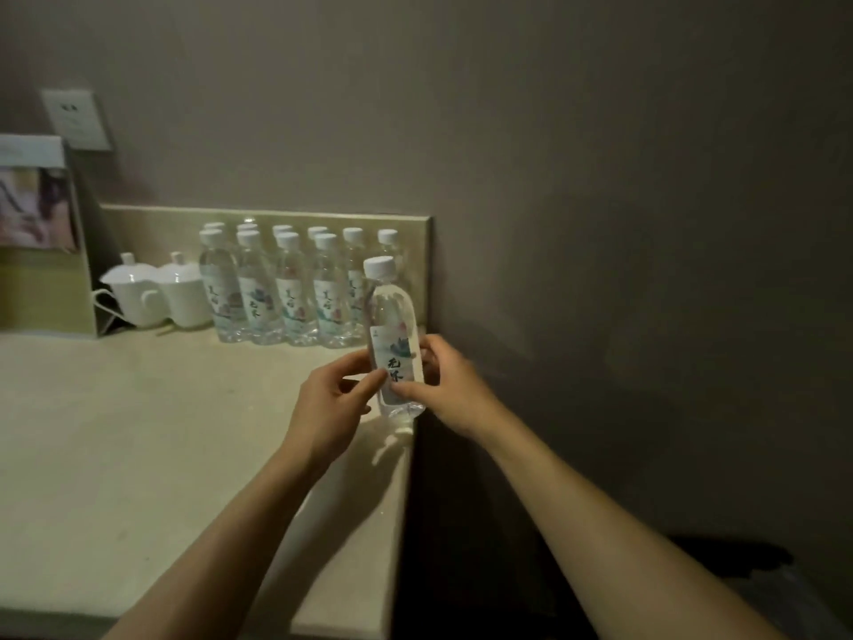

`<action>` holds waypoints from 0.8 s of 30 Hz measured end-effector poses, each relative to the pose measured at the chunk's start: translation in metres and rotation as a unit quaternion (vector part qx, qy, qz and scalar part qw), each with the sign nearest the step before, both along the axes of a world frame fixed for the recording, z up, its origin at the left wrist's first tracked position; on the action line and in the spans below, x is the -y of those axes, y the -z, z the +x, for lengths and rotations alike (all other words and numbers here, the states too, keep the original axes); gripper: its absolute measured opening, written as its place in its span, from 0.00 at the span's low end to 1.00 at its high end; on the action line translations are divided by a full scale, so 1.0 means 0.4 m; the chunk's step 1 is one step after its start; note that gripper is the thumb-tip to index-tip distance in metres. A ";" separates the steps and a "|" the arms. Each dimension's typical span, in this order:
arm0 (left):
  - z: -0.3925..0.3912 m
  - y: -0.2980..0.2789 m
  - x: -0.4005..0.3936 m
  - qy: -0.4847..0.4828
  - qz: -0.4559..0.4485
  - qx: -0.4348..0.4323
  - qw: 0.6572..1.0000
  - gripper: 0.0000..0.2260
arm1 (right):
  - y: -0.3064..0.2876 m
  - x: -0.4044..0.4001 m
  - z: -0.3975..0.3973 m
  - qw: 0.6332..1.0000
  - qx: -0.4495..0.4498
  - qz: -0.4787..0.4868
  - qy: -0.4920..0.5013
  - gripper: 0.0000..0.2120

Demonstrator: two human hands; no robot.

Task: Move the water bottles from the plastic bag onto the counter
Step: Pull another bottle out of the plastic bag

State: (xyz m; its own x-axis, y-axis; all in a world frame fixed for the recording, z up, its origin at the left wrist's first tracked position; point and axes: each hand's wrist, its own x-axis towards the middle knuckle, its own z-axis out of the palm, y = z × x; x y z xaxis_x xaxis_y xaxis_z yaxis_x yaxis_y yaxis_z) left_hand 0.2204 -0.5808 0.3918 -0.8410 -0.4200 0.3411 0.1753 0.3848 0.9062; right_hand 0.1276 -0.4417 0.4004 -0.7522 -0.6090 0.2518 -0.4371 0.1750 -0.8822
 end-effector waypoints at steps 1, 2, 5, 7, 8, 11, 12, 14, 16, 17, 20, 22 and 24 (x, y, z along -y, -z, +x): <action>0.000 -0.001 0.037 0.001 -0.008 0.005 1.000 0.13 | 0.001 0.034 0.010 1.000 0.000 -0.006 0.014 0.25; -0.003 -0.003 0.068 0.003 -0.014 0.006 1.000 0.14 | 0.002 0.063 0.018 1.000 0.002 -0.013 0.029 0.24; -0.028 -0.009 0.137 0.014 -0.033 0.009 0.999 0.15 | 0.001 0.134 0.025 0.998 0.010 -0.020 0.058 0.24; -0.056 -0.010 0.167 0.027 -0.039 0.011 0.999 0.16 | 0.001 0.166 0.012 0.997 0.014 -0.022 0.076 0.24; -0.071 -0.008 0.177 0.031 -0.042 0.012 0.999 0.16 | 0.001 0.179 0.002 0.996 0.016 -0.023 0.084 0.24; -0.120 0.000 0.193 0.026 -0.048 0.016 0.998 0.16 | 0.008 0.208 -0.040 0.995 0.018 -0.014 0.098 0.23; -0.136 0.003 0.197 0.024 -0.042 0.019 0.999 0.15 | 0.010 0.217 -0.057 0.995 0.016 -0.011 0.100 0.22; -0.168 0.007 0.207 0.017 -0.025 0.026 0.999 0.15 | 0.014 0.239 -0.093 0.994 0.003 -0.004 0.108 0.20; -0.199 0.005 0.219 0.008 -0.012 0.033 0.999 0.15 | 0.015 0.265 -0.129 0.993 -0.009 0.006 0.120 0.20; -0.215 0.005 0.225 0.003 -0.012 0.031 0.999 0.15 | 0.017 0.277 -0.144 0.992 -0.009 0.010 0.126 0.20; -0.254 0.009 0.236 -0.018 -0.029 0.011 0.999 0.16 | 0.030 0.312 -0.185 0.988 -0.029 0.022 0.151 0.21; -0.280 0.013 0.237 -0.030 -0.040 0.006 0.999 0.14 | 0.040 0.331 -0.208 0.985 -0.040 0.025 0.164 0.21; -0.298 0.017 0.235 -0.056 -0.062 0.018 0.996 0.15 | 0.046 0.346 -0.221 0.982 -0.050 0.046 0.174 0.21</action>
